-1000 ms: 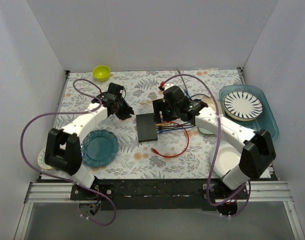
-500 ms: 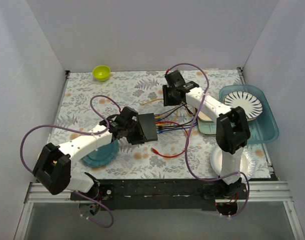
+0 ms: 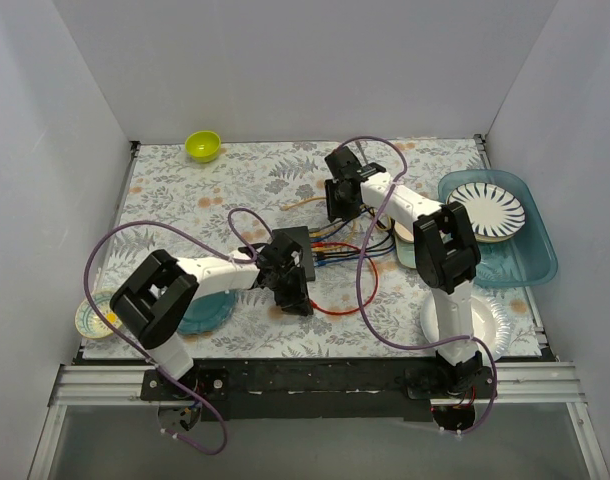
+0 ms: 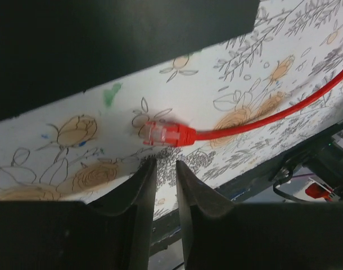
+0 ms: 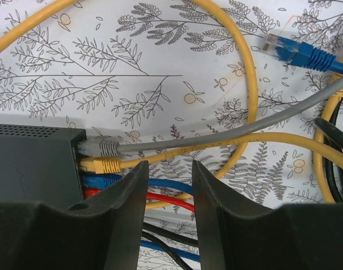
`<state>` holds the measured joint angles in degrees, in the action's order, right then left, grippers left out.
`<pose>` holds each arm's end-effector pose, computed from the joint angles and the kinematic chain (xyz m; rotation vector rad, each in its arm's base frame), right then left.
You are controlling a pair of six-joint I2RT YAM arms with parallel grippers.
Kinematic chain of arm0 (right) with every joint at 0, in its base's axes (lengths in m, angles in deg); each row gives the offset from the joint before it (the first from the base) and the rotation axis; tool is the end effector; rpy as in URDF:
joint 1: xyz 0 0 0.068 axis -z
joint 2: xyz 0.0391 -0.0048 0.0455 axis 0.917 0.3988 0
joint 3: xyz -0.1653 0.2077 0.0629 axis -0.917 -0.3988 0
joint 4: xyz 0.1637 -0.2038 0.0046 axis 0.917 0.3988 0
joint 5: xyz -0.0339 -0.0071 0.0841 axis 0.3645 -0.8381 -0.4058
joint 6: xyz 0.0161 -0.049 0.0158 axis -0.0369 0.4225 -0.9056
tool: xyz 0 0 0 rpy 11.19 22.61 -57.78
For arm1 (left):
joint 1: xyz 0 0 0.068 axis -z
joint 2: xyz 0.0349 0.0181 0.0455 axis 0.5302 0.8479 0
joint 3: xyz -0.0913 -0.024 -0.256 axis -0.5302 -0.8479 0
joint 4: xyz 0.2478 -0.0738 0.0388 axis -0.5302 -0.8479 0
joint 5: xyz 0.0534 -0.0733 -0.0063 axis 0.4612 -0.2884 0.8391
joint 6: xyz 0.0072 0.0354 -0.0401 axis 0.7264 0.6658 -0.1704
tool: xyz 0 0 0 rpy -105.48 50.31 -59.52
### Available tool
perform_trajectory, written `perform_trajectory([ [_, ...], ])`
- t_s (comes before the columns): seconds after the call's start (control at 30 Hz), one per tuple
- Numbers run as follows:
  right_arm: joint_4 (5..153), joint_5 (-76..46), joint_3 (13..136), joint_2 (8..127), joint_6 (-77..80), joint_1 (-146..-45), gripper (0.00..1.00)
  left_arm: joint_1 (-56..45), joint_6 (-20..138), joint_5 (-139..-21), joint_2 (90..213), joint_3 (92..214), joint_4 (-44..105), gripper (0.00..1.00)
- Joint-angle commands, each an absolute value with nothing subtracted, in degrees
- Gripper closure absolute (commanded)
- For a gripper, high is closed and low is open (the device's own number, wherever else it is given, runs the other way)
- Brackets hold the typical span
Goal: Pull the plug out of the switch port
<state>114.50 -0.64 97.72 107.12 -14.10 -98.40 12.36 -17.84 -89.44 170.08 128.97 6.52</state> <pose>0.3956 0.2412 0.2108 -0.1719 2.5750 0.1958 0.2027 -0.2134 0.1424 1.0081 -2.7554 0.7167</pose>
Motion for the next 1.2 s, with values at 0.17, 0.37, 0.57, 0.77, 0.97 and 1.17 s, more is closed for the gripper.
perform_trajectory([
  [0.17,117.2,1.1,92.0,103.6,-12.9,-98.4,0.54,8.3,-18.6,-86.1,177.4,132.2,6.9,0.75],
  [0.37,114.5,-1.6,84.9,100.1,-13.3,-99.4,0.54,-0.8,-19.8,-85.4,178.3,134.4,4.5,0.73],
  [0.57,114.2,-3.9,83.7,99.7,-13.9,-102.3,0.54,-7.1,-19.3,-83.0,180.2,140.1,1.1,0.71],
  [0.77,113.1,-7.4,83.1,99.6,-16.5,-107.3,0.54,-10.2,-18.7,-82.5,183.0,146.2,0.0,0.71],
  [0.97,113.7,-12.9,88.1,102.1,-18.5,-112.6,0.55,-13.2,-17.7,-82.1,189.1,155.1,-2.8,0.71],
  [1.17,113.7,-15.3,89.8,101.6,-19.3,-114.4,0.54,-16.5,-16.8,-80.4,190.0,160.9,-4.5,0.71],
])
